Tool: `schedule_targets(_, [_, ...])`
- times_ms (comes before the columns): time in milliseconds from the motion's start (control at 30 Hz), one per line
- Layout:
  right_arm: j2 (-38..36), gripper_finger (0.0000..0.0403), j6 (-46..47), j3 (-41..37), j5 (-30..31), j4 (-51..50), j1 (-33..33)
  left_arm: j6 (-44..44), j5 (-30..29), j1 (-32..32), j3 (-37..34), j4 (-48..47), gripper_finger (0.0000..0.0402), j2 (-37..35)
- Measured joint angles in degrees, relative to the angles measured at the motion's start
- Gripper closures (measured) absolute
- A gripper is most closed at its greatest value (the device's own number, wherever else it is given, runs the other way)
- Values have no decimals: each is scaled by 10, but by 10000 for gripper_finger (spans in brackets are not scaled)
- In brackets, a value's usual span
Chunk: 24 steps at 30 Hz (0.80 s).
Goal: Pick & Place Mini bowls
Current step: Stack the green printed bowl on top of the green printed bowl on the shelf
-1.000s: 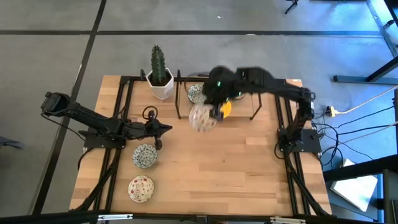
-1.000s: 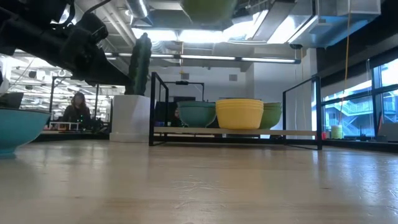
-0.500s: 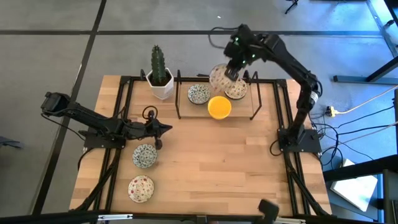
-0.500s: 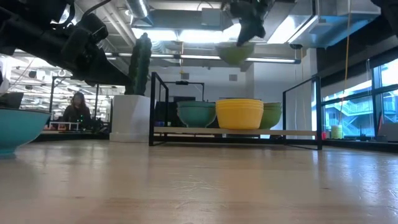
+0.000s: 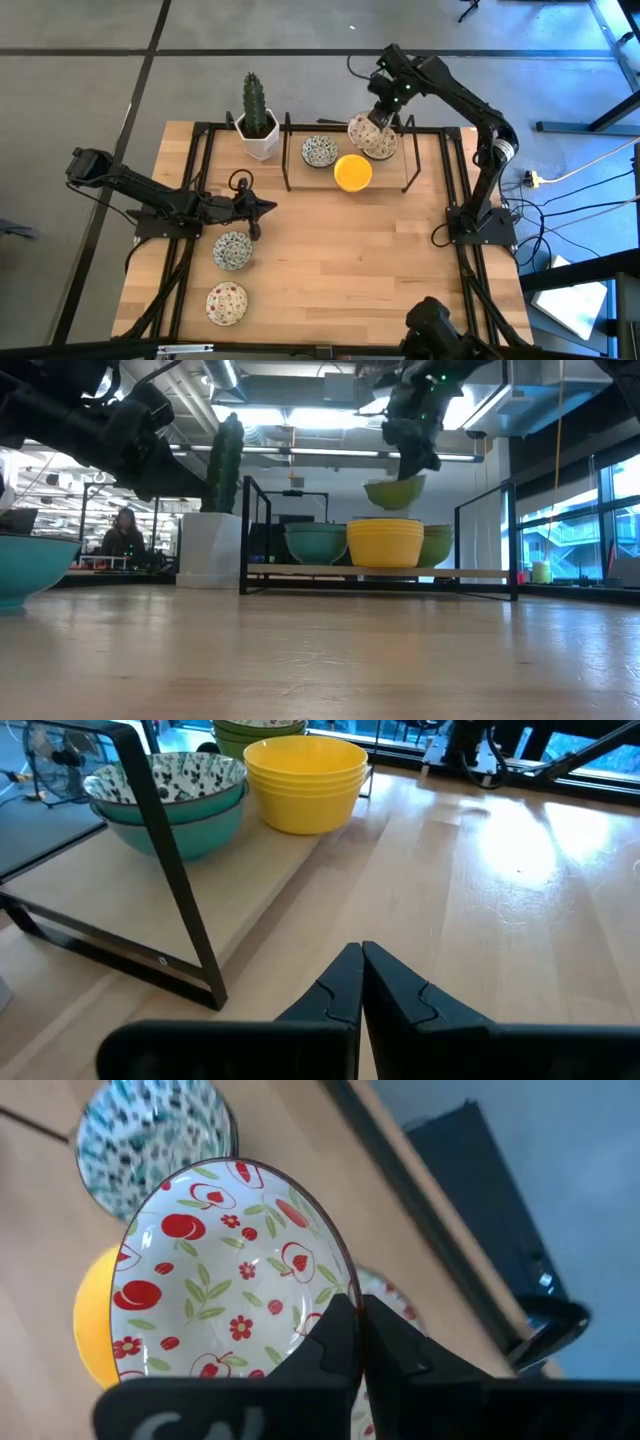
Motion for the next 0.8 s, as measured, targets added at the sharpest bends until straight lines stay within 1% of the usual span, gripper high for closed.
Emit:
schedule_targets(200, [0,393,7,-42,7,-5,0,-17,17,-6,0,-23,398,0])
schedule_targets(300, [0,393,21,-54,58,-4,1,-25,7,-17,0,-32,398,0])
schedule_targets(367, [0,393,32,-62,74,-3,-1,-26,-3,-24,0,-31,398,0])
schedule_targets(600, [0,391,47,-80,89,0,-7,-25,-30,-37,0,-26,398,0])
schedule_targets(800, [0,390,49,-108,97,17,-7,-25,-32,-37,0,-26,398,0])
